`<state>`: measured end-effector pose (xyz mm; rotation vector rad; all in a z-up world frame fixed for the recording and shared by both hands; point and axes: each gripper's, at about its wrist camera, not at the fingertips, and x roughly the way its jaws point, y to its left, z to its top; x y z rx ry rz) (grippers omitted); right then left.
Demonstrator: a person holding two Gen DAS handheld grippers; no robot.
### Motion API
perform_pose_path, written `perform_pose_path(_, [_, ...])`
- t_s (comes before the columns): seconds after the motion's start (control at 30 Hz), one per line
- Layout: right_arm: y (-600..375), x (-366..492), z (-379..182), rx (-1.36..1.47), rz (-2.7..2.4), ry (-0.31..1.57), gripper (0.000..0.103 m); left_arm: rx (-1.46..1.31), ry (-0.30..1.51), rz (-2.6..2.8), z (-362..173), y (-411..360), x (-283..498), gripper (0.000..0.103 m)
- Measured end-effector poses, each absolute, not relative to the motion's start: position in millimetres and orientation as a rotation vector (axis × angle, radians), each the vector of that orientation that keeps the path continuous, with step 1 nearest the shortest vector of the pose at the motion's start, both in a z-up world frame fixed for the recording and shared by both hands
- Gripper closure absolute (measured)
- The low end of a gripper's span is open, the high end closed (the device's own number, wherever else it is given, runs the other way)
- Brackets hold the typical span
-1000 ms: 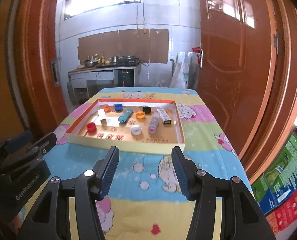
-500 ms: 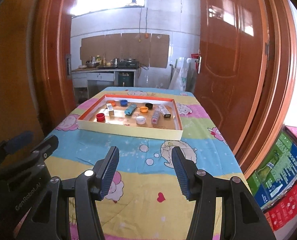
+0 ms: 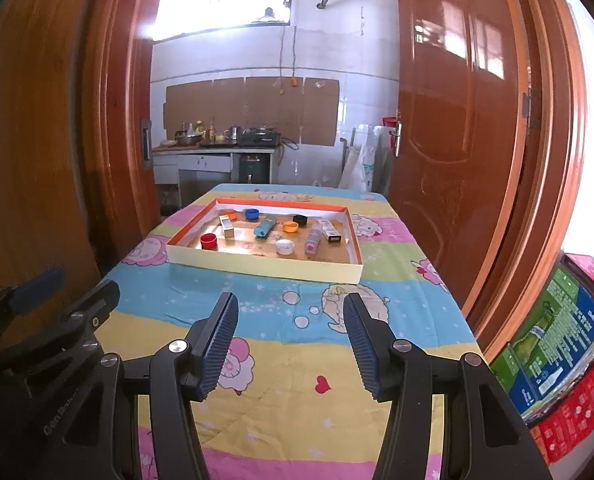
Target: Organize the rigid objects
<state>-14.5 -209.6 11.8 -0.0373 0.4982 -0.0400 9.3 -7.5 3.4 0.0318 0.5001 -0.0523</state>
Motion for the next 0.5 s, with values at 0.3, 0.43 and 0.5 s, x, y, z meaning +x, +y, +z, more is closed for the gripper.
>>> perform_pose_path(0.3, [-209.8, -23.1, 13.3, -0.040, -0.034, 0.484, 0.046, 0.031, 0.490, -0.048, 5.0, -7.9, -0.7, 0.049])
perform_pose_path(0.43, [-209.1, -27.6, 14.4, -0.040, -0.033, 0.476, 0.046, 0.028, 0.483, -0.047, 6.5, -6.9, -3.5, 0.049])
perform_pose_path(0.5, [-208.7, -28.5, 14.1, -0.040, -0.034, 0.474, 0.046, 0.031, 0.481, -0.046, 6.7, -7.3, -4.2, 0.049])
